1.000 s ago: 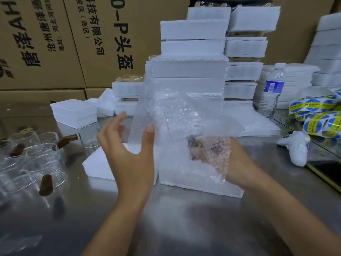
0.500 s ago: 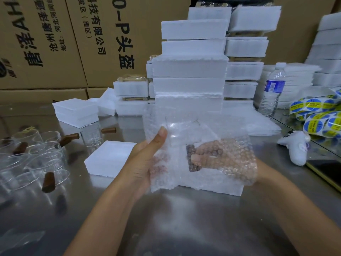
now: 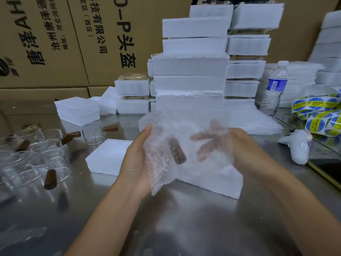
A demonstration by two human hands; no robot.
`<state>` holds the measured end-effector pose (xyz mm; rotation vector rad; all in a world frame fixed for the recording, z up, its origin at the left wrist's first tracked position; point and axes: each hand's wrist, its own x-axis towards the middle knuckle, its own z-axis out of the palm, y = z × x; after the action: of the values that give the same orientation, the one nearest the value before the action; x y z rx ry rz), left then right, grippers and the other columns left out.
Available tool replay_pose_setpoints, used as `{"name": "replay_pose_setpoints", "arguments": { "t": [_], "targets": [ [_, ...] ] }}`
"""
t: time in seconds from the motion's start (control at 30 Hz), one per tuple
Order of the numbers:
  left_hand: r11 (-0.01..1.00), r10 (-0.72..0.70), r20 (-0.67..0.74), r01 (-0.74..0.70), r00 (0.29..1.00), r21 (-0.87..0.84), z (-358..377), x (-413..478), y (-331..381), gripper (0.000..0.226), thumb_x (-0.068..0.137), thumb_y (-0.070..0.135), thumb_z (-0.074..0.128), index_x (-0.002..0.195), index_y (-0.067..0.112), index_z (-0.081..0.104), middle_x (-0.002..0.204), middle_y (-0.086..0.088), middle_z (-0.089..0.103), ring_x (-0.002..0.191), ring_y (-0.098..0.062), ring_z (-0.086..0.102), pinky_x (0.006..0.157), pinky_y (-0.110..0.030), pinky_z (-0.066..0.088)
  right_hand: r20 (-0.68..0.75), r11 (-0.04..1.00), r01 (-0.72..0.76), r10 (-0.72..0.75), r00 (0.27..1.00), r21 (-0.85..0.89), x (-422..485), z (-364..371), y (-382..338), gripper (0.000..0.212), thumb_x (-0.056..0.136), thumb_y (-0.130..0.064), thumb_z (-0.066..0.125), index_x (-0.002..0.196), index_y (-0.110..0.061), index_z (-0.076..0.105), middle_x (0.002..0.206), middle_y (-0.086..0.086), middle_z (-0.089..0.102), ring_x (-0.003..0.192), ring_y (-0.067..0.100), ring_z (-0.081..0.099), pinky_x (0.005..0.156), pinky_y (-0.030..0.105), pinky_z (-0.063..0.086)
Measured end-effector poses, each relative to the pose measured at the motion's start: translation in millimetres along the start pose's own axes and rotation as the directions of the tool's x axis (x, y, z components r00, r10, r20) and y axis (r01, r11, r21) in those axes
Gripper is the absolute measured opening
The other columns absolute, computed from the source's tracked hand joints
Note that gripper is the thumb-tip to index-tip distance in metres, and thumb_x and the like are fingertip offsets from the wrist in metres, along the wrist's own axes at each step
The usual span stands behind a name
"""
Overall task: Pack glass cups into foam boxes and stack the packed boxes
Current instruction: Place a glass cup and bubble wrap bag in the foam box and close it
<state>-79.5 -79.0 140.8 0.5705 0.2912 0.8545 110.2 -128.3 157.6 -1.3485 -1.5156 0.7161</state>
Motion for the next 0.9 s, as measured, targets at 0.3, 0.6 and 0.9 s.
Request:
{"name": "replay_pose_setpoints", "arguments": {
  "t": [0.3,0.6,0.9],
  "targets": [
    [0.966,0.212,-0.061,-0.219,0.975,-0.138,-9,-1,6,0.048,0.069,0.040,0.068,0.109,0.013,0.068,0.102,-0.011,0.072,0.086,-0.027,0.072,0.063,-0.042,0.059,-0.040,0.949,0.179,-0.196,0.980,-0.261,-11,-19,-6,0.013,0.067,-0.046,0.074,0.078,-0.042,0.069,0.102,-0.017,0.056,0.099,-0.005,0.055,0.089,0.014,0.036],
    [0.979,0.202,-0.013,-0.202,0.979,0.019,-10,5,2,0.061,0.051,0.029,0.085,0.107,0.008,0.071,0.112,-0.015,0.069,0.100,-0.031,0.067,0.088,-0.045,0.052,-0.350,0.927,0.278,-0.180,0.919,0.252,-4,-22,-2,0.007,0.084,-0.027,0.059,0.079,-0.023,0.061,0.068,-0.004,0.069,0.055,0.010,0.061,0.063,0.018,0.053],
    [0.917,0.136,0.153,-0.183,0.979,0.355,-6,5,-13,0.063,0.031,0.037,0.097,0.089,0.023,0.079,0.103,-0.007,0.073,0.093,-0.022,0.071,0.069,-0.030,0.058,-0.348,0.813,0.288,-0.113,0.930,0.506,-1,-20,-5,0.022,0.097,-0.007,0.045,0.091,-0.019,0.063,0.085,-0.005,0.074,0.081,0.012,0.070,0.072,0.021,0.055]
  ]
}}
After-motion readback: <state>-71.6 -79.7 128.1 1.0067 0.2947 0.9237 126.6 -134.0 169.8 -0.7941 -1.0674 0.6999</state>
